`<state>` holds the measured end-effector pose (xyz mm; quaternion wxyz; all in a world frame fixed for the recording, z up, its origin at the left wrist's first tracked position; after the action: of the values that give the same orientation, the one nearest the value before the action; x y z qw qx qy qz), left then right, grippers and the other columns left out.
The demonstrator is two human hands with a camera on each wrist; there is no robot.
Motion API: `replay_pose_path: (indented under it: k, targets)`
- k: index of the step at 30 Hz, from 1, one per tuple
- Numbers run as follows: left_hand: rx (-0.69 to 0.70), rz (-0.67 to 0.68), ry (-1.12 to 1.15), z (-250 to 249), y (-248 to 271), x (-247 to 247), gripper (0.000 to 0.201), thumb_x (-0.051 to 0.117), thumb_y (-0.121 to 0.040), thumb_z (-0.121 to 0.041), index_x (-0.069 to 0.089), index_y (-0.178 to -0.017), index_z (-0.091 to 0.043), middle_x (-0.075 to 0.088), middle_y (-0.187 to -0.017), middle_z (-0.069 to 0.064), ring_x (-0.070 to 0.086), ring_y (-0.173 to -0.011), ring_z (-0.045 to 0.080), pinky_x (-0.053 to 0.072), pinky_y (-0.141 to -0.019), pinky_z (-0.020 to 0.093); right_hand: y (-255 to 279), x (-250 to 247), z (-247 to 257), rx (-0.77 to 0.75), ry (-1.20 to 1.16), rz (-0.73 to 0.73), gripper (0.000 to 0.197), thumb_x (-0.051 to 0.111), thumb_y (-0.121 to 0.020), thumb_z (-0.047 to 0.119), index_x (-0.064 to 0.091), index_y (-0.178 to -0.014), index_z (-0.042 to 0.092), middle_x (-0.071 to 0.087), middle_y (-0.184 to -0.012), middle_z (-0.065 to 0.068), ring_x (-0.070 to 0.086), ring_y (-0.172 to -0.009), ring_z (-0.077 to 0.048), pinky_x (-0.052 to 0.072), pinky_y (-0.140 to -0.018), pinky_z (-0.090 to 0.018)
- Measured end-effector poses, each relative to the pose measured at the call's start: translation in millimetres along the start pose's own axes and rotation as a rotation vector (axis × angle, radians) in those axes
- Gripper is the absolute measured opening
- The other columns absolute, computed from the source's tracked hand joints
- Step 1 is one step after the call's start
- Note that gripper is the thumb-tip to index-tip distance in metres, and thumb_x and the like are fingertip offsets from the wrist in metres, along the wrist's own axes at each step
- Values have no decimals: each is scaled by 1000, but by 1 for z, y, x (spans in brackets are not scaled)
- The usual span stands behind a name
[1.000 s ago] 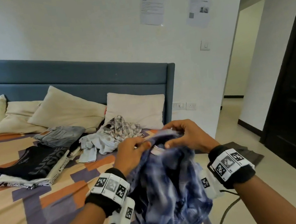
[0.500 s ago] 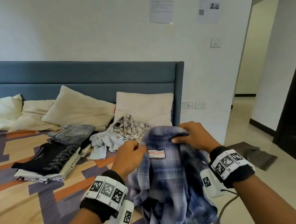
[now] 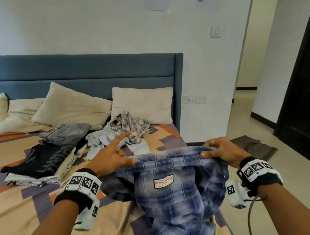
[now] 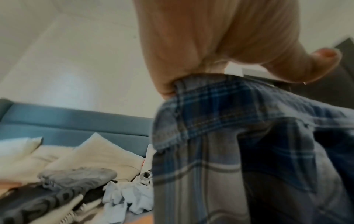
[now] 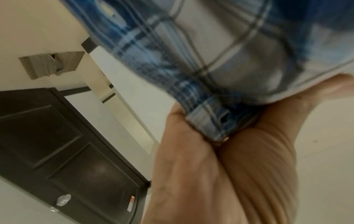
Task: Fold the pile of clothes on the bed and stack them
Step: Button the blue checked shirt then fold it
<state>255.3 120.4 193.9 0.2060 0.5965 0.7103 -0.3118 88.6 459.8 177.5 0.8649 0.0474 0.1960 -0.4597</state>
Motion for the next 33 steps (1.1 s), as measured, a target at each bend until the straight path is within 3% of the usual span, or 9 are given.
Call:
replay_pose_path:
  k: [4,8,12,16,21,23,27,31,33]
  targets:
    - [101,61,-305,11,4,5,87,61,-54,-89,27,-131,-66,39,-130,-8,46,-115,15,46,-93,41,-2,6,1,-40,24,6,59,92,-57,20,72,-113,21,71,-103,-9,67,-100,-24,54,-93,-37]
    - [148,36,-382,21,8,7,55,47,-54,-96,51,-103,-71,36,-119,-14,48,-108,11,47,-91,37,-3,10,5,-152,334,-11,33,87,-64,25,78,-95,31,65,-105,2,62,-100,-7,47,-96,-27]
    - [160,-17,-494,17,6,10,51,30,-53,-101,57,-84,-70,48,-113,-18,44,-104,10,45,-86,35,-4,6,5,-161,451,-148,22,88,-68,22,78,-87,20,59,-101,0,58,-95,-6,44,-87,-19]
    - [191,-271,-513,16,-2,10,45,47,-73,-71,77,-84,-39,61,-96,-8,50,-95,21,44,-79,47,-1,-2,8,-247,412,-304,18,79,-80,16,69,-74,29,63,-94,-2,59,-94,-18,46,-86,-31]
    - [54,-492,-529,11,-11,16,5,68,-87,-22,70,-85,-18,65,-90,5,57,-94,34,40,-79,44,3,-3,11,-306,462,-360,17,67,-92,26,64,-77,31,67,-83,5,60,-86,-19,46,-79,-36]
    - [19,-486,-422,7,-16,17,9,59,-93,-18,63,-87,-13,67,-87,12,60,-86,36,44,-72,42,3,0,14,-239,515,-352,20,62,-95,30,61,-75,31,66,-77,5,63,-81,-22,43,-74,-34]
    - [136,-515,-351,-12,-17,22,17,48,-97,-21,59,-89,-11,66,-79,12,61,-75,34,46,-62,40,7,13,29,17,972,-329,32,58,-88,60,69,-84,31,65,-92,7,54,-103,-19,33,-89,-43]
    - [378,-609,-371,-58,-9,34,28,39,-92,-27,63,-95,-13,66,-85,7,62,-71,31,51,-57,41,10,65,62,-251,851,-118,81,48,-66,88,55,-128,37,60,-123,15,50,-117,-12,40,-93,-41]
    - [441,-641,-425,-82,-5,39,29,40,-92,-28,64,-96,-14,64,-86,6,60,-67,28,50,-51,37,4,89,69,-320,963,-157,65,54,-77,74,53,-129,35,61,-121,12,51,-115,-16,40,-86,-37]
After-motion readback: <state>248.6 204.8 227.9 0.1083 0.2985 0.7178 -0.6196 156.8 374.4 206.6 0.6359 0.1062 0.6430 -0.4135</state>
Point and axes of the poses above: each hand's wrist, its own y-axis away from the middle knuckle, its own x-axis out of the palm, z = x × y, the point moved 4 cm from there along -y, towards the middle knuckle
